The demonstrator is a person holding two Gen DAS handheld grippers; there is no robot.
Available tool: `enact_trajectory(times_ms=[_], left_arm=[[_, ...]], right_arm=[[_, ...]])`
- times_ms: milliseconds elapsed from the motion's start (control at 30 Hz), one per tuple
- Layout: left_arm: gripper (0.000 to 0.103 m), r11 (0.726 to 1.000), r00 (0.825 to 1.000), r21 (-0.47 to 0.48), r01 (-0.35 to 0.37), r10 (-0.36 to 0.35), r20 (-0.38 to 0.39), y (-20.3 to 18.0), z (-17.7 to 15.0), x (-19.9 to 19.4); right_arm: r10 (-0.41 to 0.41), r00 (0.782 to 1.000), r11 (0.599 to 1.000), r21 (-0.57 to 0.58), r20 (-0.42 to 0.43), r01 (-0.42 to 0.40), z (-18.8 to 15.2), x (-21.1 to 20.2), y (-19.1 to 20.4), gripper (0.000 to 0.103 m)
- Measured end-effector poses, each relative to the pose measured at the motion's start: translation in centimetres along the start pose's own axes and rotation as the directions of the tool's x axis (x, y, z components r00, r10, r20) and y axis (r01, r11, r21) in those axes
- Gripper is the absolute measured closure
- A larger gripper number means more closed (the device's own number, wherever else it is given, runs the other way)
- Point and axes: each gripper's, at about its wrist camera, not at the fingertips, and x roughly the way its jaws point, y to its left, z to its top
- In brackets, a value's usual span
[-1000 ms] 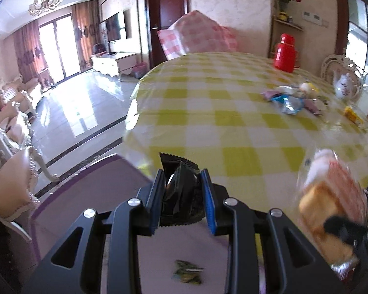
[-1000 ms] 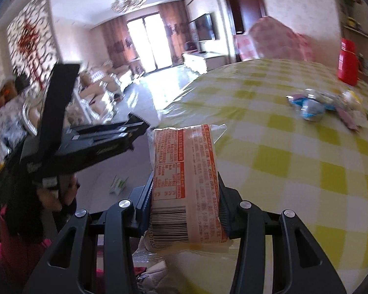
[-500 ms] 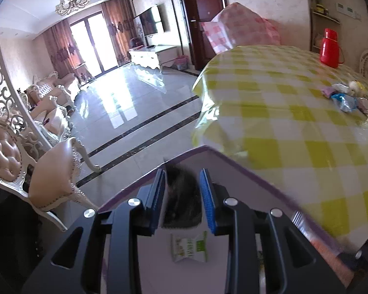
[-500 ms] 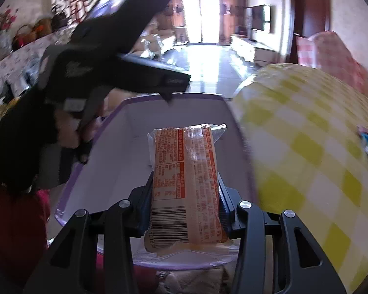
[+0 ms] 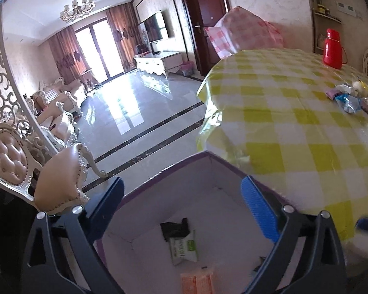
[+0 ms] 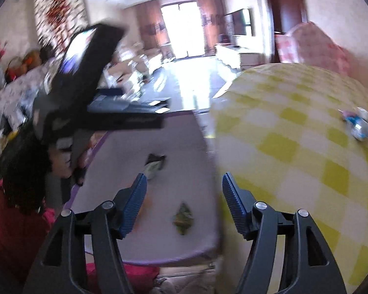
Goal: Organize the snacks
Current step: 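Move the open right tool back over the yellow package on the table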
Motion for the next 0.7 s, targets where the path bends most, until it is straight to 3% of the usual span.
enact_trajectory(times_ms=[200, 367, 400, 433, 467, 500, 533, 600, 633, 700], left_arm=[[0.006, 0.998, 0.998, 0.029, 0.062, -0.062, 0.021, -3.2, 0.5, -0.9], [0.005, 0.984, 0.985, 0.04, 0.172, -0.173, 0.024, -8.5, 2.0, -2.0], [0.003, 0.972, 0.972, 0.033, 0.234, -0.235, 0.023, -9.9, 2.5, -2.4], [0.002, 0.945, 0.945, 0.021, 0.326, -0.327, 0.015, -12.0, 3.3, -2.7], [0.002, 0.928, 0.928, 0.018, 0.372, -0.372, 0.012, -13.4, 3.8, -2.9], [0.002, 0.901, 0.901, 0.021, 0.434, -0.434, 0.013, -15.8, 4.8, -3.2], [0.002, 0.876, 0.876, 0.025, 0.482, -0.483, 0.013, -17.9, 5.6, -3.3], [0.002, 0.844, 0.844, 0.032, 0.535, -0.536, 0.009, -21.5, 6.8, -2.8], [0.002, 0.834, 0.834, 0.03, 0.551, -0.551, 0.007, -23.3, 7.3, -2.2], [0.002, 0.846, 0.846, 0.022, 0.533, -0.533, -0.004, -27.2, 8.2, -0.6]], right_arm=[[-0.108, 0.989, 0.982, 0.164, 0.098, 0.091, -0.3, -4.0, -7.6, 0.032], [-0.256, 0.962, 0.925, 0.314, 0.097, 0.214, -2.1, -6.9, -14.5, 0.026], [-0.285, 0.954, 0.908, 0.343, 0.087, 0.24, -2.6, -7.3, -15.8, 0.025], [-0.307, 0.948, 0.894, 0.366, 0.079, 0.259, -3.2, -7.7, -17.0, 0.025], [-0.34, 0.938, 0.87, 0.4, 0.063, 0.288, -3.8, -8.1, -18.5, 0.025], [-0.361, 0.931, 0.85, 0.427, 0.049, 0.307, -4.3, -8.4, -19.5, 0.025], [-0.372, 0.927, 0.831, 0.46, 0.042, 0.313, -4.7, -9.0, -20.7, 0.025], [-0.414, 0.909, 0.794, 0.508, 0.051, 0.334, -5.7, -10.6, -22.9, 0.023], [-0.465, 0.884, 0.767, 0.519, 0.044, 0.377, -6.1, -11.6, -24.0, 0.022], [-0.513, 0.857, 0.737, 0.532, 0.038, 0.417, -6.8, -13.0, -25.7, 0.018]])
